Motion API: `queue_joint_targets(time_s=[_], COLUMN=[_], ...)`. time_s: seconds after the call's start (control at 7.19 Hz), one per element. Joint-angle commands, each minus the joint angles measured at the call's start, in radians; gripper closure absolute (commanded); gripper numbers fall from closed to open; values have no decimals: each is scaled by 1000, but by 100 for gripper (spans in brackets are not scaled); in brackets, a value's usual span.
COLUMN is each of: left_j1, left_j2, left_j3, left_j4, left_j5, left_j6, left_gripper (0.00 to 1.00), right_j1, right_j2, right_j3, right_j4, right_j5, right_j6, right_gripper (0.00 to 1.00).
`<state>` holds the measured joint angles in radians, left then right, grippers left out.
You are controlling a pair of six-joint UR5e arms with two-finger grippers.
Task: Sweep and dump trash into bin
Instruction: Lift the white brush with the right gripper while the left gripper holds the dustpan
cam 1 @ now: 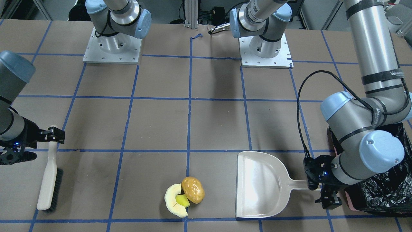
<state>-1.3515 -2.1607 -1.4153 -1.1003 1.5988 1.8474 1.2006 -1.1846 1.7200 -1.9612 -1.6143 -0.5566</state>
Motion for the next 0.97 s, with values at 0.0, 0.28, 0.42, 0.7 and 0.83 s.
queue_joint_targets(time_s=[0.0,0.28,0.42,0.7,0.83], left_j1=[2,2,9,23,23], left_j2=[-5,-11,-14,-16,-16], left_j3=[-4,-10,-11,-14,-14], left_j4=[5,7,7,8,10], left_j5=[0,-2,-3,-7,-7], left_j6=[1,-1,0,9,10], left_gripper=[6,6,8,21,27], right_j1=[-1,-1,-1,-1,-1], right_j2=[17,23,22,22,22], right_j3=[10,9,9,9,9], right_j4=[-5,-10,-11,-8,-8], right_j5=[5,5,5,5,5], right_j6=[6,12,14,14,14], right_gripper=[16,25,26,33,33])
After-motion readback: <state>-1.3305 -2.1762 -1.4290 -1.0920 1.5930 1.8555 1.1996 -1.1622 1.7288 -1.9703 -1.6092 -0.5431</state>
